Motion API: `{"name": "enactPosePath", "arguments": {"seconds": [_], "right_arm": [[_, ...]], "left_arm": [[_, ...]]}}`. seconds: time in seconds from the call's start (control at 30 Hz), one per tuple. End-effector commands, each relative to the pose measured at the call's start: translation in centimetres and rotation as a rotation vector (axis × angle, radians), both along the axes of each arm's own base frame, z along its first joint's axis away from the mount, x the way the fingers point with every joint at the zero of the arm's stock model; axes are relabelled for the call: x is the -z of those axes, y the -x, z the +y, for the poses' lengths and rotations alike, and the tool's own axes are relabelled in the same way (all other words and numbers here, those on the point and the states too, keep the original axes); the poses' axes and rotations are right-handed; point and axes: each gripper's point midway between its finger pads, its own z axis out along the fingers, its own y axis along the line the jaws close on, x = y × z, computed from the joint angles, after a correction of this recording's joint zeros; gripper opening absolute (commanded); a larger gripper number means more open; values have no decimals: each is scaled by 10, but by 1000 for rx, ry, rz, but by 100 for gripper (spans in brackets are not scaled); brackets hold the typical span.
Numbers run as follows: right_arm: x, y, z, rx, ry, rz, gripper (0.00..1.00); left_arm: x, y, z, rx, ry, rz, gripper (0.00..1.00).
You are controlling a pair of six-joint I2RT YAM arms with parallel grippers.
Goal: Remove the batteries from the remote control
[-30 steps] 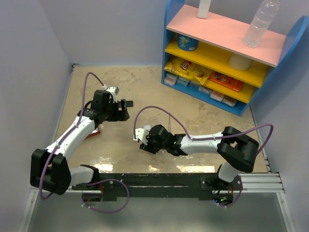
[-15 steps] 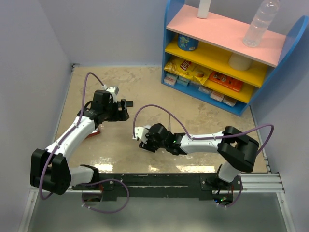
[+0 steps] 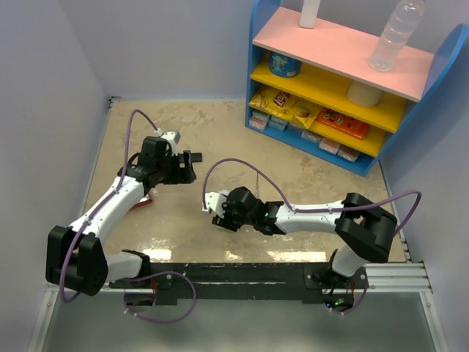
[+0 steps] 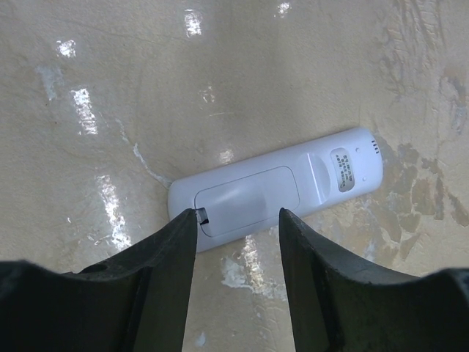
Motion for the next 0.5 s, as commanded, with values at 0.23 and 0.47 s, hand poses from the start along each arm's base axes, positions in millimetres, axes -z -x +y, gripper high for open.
{"name": "enactPosePath", "arguments": {"seconds": [0.23, 0.47], "right_arm": [[-10, -5, 9, -7, -25, -15, 51], [-6, -5, 10, -6, -17, -9, 50]], "left_arm": [[-3, -3, 2, 9, -20, -27, 85], [-3, -3, 2, 9, -20, -27, 85]]}}
